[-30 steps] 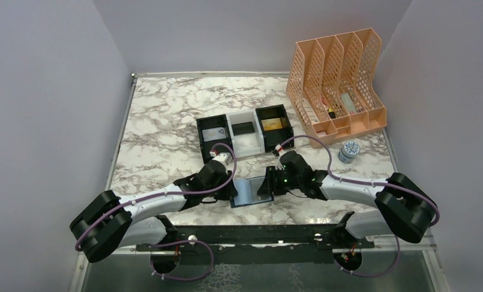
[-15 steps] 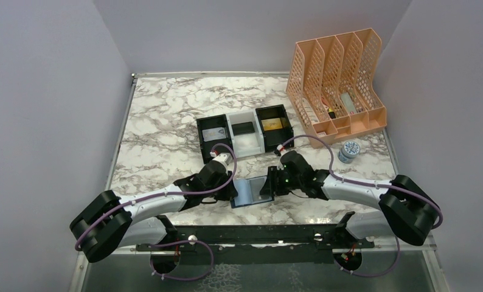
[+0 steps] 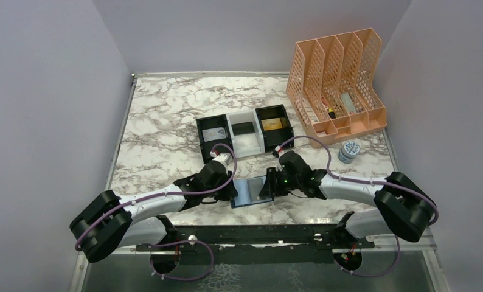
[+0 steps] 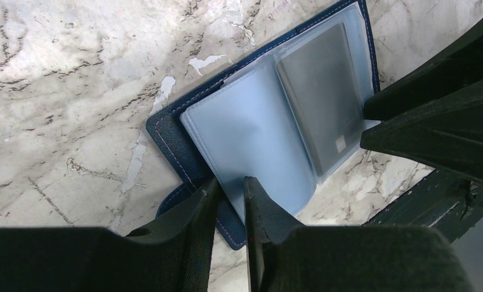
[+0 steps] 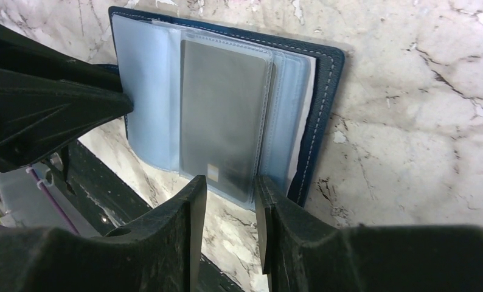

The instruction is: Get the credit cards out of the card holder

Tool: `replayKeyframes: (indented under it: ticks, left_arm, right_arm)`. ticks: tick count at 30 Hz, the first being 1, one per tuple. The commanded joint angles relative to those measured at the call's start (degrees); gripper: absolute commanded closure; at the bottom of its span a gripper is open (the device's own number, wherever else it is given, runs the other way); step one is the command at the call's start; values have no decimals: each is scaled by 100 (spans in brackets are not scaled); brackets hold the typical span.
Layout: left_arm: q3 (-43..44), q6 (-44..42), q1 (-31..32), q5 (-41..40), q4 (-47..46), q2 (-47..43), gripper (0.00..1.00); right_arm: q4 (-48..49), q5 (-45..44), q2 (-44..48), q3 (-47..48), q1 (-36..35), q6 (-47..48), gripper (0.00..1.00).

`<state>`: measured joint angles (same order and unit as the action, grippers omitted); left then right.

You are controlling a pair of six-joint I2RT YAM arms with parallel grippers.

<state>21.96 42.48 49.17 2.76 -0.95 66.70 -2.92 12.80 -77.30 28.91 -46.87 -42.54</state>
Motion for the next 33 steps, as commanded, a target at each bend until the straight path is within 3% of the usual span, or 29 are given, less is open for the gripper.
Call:
replayKeyframes:
  ticks: [1, 18, 33]
  left_arm:
    - [-69, -60, 25, 53, -119, 31, 76]
    - [-58, -64, 32, 62, -136, 81, 77]
    - [-68, -37, 38, 12, -131, -19, 77]
  right_arm:
    - [346, 356, -152, 17, -15, 12, 64]
    - [580, 664, 312, 104, -15, -213, 68]
    - [1601, 1516, 183, 93, -15, -622, 68]
